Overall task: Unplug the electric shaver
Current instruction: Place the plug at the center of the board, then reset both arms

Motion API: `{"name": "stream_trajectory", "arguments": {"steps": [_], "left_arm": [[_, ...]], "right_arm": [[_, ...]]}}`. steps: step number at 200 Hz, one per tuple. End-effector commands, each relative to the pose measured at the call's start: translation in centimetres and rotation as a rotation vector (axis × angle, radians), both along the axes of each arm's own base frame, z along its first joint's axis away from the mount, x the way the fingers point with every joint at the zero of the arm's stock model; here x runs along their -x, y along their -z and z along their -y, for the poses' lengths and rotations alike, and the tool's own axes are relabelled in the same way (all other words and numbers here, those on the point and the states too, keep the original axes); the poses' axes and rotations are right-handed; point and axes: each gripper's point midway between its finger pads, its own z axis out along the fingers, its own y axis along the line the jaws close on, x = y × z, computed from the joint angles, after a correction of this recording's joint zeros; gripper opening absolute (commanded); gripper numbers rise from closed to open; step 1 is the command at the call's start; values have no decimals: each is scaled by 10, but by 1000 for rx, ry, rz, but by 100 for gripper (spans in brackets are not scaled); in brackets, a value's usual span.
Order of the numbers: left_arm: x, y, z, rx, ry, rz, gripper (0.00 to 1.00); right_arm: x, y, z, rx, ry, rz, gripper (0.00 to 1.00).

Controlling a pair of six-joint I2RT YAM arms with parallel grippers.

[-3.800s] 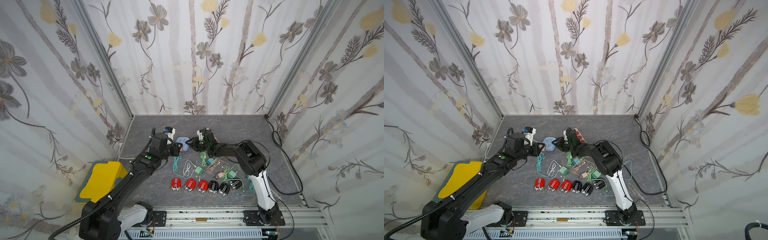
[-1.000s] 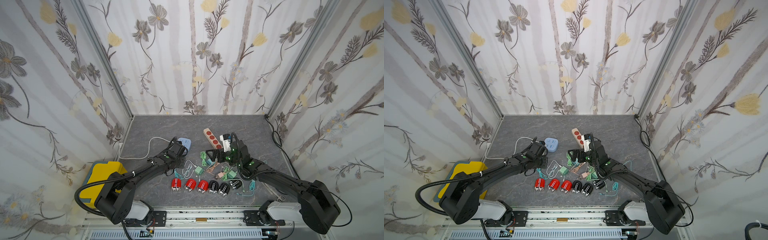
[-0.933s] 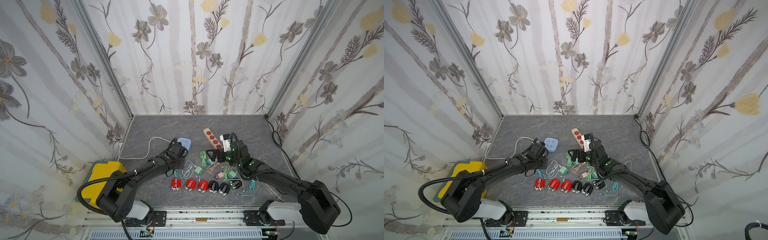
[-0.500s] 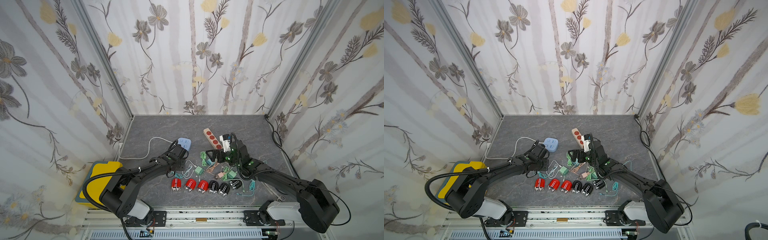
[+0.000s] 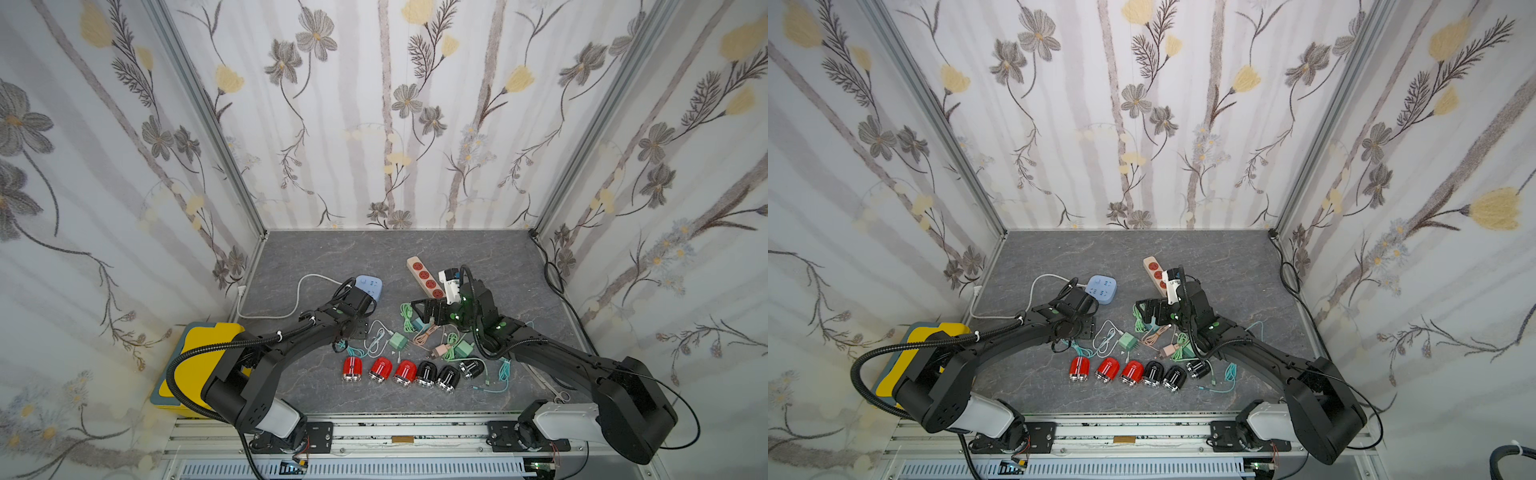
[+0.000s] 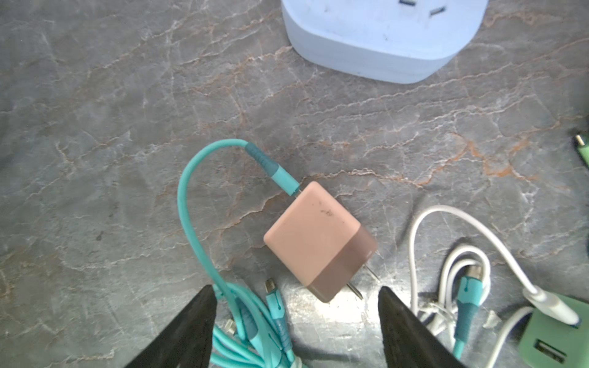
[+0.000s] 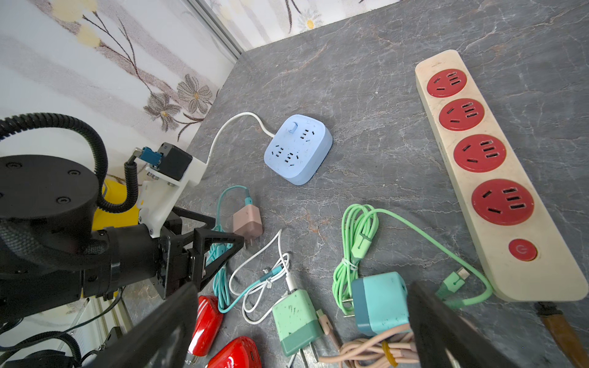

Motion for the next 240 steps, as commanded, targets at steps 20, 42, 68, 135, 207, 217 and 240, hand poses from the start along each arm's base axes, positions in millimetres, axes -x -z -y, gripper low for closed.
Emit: {"name": "stream_trajectory", "arguments": {"steps": [20, 42, 68, 135, 207, 217, 240], "left_arm": [[-4, -18, 0, 41, -20, 38, 85], [-5, -29, 10, 123, -1, 64, 86], [-12, -57, 21, 233, 38, 164, 100], [-29, -132, 11, 395, 19, 532, 100], [-42, -170, -59, 359, -190, 831, 100], [-44, -168, -71, 345, -228, 845, 100], [-46, -167, -98, 290, -307, 887, 100]], "right_arm": [[-1, 0, 1, 5, 2, 15, 100], [0, 0, 1, 3, 0, 16, 100], [0, -6, 3, 6, 2, 37, 100], [5, -21, 20, 28, 38, 95, 100], [2, -37, 72, 93, 254, 224, 100], [2, -39, 79, 97, 284, 249, 100], [1, -40, 97, 128, 356, 288, 100]]}}
